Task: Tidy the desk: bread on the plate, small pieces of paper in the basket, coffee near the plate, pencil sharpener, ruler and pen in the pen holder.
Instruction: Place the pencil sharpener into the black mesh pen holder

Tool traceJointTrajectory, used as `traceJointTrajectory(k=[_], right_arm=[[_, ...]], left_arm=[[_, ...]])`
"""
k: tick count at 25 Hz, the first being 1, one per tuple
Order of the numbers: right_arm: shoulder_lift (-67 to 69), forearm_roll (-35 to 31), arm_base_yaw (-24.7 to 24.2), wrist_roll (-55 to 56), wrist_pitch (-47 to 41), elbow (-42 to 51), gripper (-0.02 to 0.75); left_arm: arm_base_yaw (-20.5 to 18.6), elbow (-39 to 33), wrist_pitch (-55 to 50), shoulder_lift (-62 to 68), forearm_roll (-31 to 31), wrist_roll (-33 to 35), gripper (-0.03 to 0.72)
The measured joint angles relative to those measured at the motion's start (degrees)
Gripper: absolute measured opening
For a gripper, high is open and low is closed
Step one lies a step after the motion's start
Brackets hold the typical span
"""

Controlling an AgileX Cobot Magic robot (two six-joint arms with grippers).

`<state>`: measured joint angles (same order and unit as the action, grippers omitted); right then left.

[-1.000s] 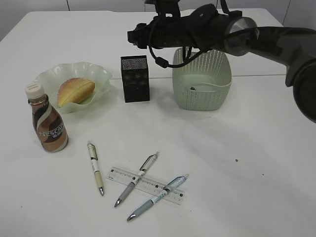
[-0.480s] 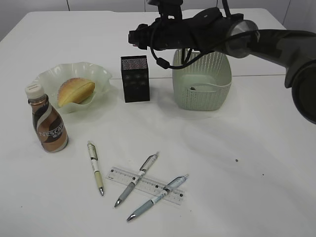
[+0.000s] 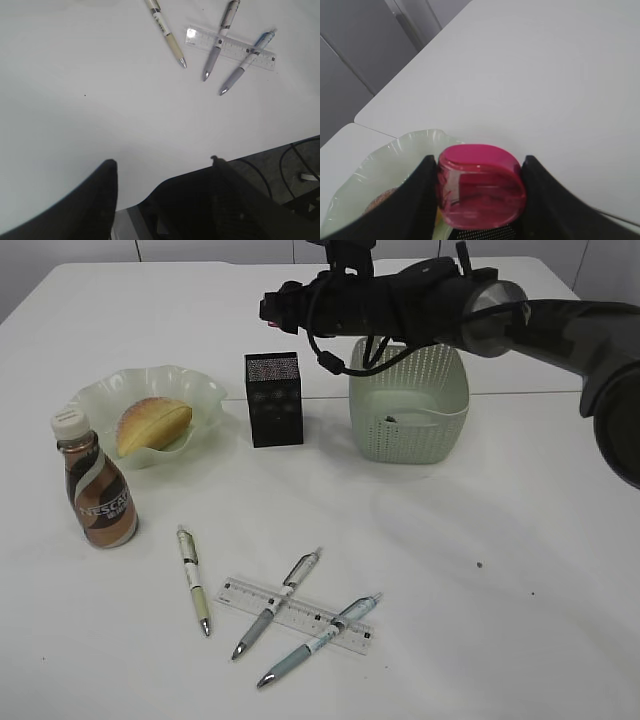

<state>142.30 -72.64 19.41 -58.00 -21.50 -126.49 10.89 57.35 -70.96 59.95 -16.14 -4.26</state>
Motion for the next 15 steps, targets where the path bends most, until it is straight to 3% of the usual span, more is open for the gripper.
traceJointTrajectory(k=[7, 15], right_arm=[[2.0, -9.2, -0.7, -4.1, -2.4, -0.1, 0.331], [3.2, -11.6, -0.9, -4.6, -4.6, -0.1, 0.331]], left_arm=[[0.0, 0.0, 0.0, 0.0, -1.0, 0.0, 0.433], [0.0, 0.0, 0.0, 0.0, -1.1, -0.1, 0.433]])
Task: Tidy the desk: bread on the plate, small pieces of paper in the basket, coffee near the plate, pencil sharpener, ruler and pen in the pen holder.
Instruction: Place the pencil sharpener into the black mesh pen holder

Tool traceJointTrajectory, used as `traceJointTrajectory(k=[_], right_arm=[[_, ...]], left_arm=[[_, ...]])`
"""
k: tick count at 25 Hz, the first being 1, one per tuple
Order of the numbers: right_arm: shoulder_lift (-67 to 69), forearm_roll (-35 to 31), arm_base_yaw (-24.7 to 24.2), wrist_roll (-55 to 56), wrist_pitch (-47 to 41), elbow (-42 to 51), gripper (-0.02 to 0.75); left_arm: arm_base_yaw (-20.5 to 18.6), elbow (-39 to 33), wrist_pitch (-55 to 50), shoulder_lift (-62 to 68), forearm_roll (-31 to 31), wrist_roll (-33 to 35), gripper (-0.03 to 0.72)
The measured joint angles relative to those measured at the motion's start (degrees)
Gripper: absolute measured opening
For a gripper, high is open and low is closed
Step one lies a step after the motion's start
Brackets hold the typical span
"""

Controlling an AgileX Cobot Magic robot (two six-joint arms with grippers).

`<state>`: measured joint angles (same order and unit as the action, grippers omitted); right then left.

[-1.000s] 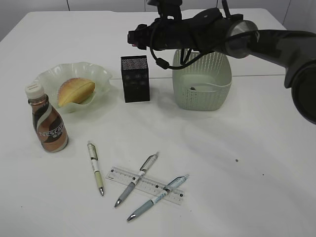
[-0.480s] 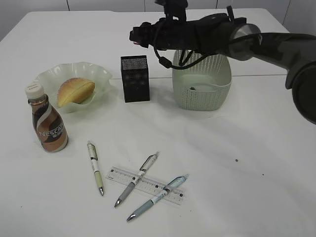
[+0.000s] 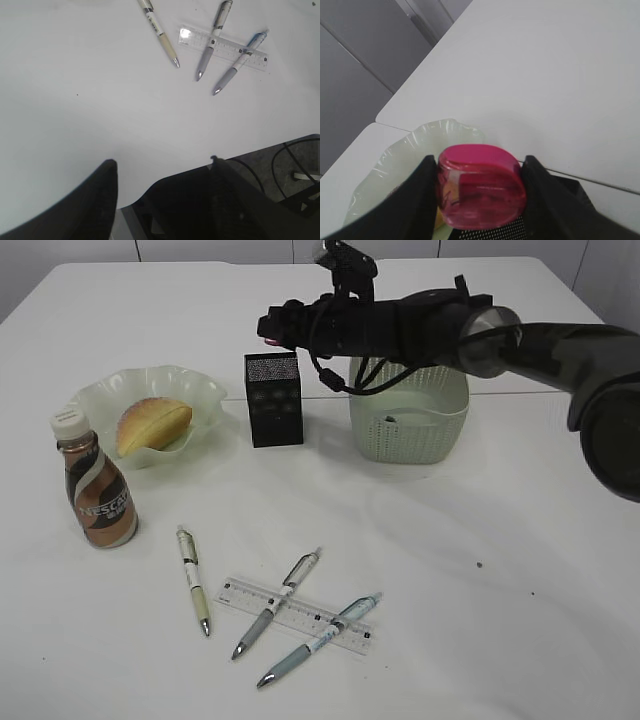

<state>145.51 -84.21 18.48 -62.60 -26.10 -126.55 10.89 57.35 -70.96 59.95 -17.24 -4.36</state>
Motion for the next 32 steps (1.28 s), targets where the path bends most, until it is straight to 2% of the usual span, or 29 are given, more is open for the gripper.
traceJointTrajectory(k=[32], right_arm=[[1.3, -3.1, -0.5, -2.8, -0.1, -0.3, 0.348]], left_arm=[[0.0, 0.0, 0.0, 0.0, -1.3, -0.1, 0.433]])
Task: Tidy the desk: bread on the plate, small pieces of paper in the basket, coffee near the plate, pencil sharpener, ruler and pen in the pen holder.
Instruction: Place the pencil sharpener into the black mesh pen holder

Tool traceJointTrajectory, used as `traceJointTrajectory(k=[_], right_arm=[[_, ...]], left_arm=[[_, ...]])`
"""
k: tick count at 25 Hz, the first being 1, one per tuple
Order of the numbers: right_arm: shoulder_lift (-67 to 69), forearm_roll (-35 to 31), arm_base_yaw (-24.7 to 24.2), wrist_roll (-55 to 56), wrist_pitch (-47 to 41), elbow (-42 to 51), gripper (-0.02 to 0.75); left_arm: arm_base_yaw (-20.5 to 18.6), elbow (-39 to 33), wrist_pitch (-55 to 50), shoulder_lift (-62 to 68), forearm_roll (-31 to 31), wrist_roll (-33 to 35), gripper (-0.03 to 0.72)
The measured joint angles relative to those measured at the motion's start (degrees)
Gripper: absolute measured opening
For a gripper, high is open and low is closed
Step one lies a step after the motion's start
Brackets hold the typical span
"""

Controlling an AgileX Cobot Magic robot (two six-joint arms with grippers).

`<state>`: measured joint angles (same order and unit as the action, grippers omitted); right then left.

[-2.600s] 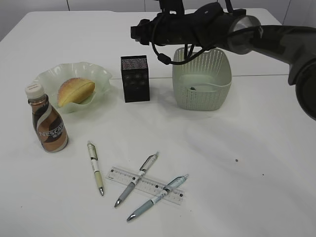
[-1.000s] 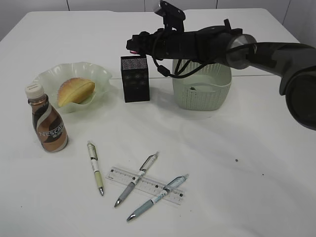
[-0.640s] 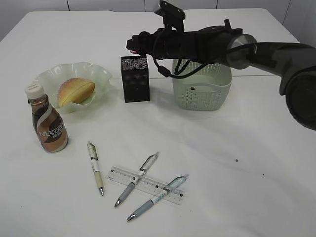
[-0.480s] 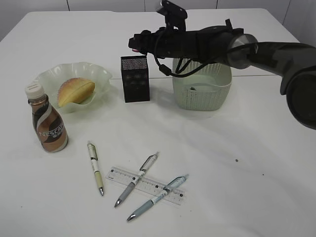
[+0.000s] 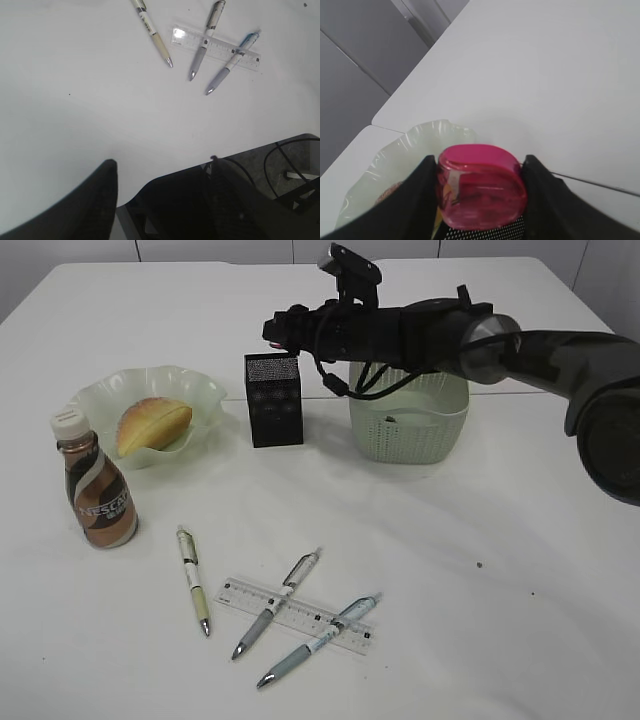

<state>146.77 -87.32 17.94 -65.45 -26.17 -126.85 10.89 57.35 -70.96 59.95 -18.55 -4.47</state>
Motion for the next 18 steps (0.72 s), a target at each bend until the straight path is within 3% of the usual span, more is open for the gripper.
traceJointTrajectory(k=[18], right_arm=[[0.0, 0.0, -0.3, -0.9, -0.9, -0.4, 0.396]], left_arm=[[0.0, 0.0, 0.0, 0.0, -0.4, 0.0, 0.433]])
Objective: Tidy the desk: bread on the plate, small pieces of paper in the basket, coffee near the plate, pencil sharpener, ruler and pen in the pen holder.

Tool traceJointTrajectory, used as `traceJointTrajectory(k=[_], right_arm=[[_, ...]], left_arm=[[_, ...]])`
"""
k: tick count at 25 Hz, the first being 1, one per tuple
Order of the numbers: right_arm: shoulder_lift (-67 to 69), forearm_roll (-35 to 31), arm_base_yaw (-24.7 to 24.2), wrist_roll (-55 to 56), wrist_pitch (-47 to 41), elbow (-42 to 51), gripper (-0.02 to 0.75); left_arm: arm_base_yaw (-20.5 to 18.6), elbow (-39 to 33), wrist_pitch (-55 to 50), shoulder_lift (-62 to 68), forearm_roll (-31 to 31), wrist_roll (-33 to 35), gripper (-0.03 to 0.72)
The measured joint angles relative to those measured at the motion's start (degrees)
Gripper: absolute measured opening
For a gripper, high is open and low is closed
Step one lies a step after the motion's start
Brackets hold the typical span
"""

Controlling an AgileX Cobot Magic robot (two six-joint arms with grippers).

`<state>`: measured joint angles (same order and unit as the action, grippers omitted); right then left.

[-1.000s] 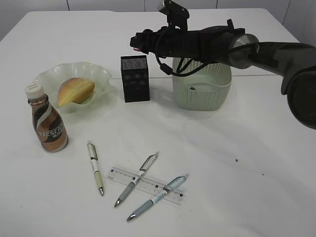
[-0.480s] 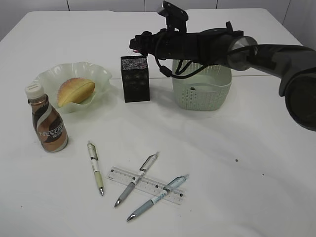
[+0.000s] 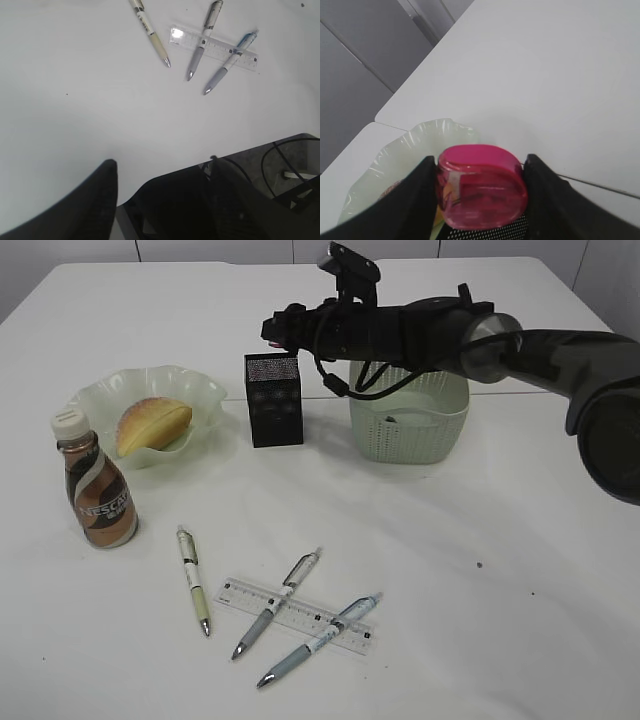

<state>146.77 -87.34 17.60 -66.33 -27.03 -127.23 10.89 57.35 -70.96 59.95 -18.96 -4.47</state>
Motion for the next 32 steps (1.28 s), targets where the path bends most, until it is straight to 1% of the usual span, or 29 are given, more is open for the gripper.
traceJointTrajectory(k=[5, 11, 14, 19, 24, 28, 30, 32], right_arm=[[0.0, 0.0, -0.2, -0.1, -0.1, 0.0, 0.438], [0.0, 0.0, -0.3, -0.1, -0.2, 0.0, 0.441], [0.0, 0.0, -0.4, -0.1, -2.5, -0.6, 0.441], [-0.1, 0.4, -1.6, -0.1, -10.5, -2.6, 0.441], [-1.6, 3.6, -3.6, 2.1, -19.3, -2.9, 0.440], [-2.9, 4.9, -5.3, 3.5, -29.3, -3.0, 0.440], [-3.5, 5.5, -6.1, 3.7, -35.7, -3.0, 0.440], [-3.8, 6.0, -6.6, 3.9, -39.5, -3.8, 0.440]], left_arm=[[0.0, 0.0, 0.0, 0.0, 0.0, 0.0, 0.433], [0.0, 0.0, 0.0, 0.0, 0.0, 0.0, 0.433], [0.0, 0.0, 0.0, 0.0, -0.1, 0.0, 0.433], [0.0, 0.0, 0.0, 0.0, -0.3, 0.0, 0.433], [0.0, 0.0, 0.0, 0.0, -0.5, 0.0, 0.433], [0.0, 0.0, 0.0, 0.0, -0.7, 0.0, 0.433], [0.0, 0.0, 0.0, 0.0, -0.7, 0.0, 0.433], [0.0, 0.0, 0.0, 0.0, -0.9, 0.0, 0.433]])
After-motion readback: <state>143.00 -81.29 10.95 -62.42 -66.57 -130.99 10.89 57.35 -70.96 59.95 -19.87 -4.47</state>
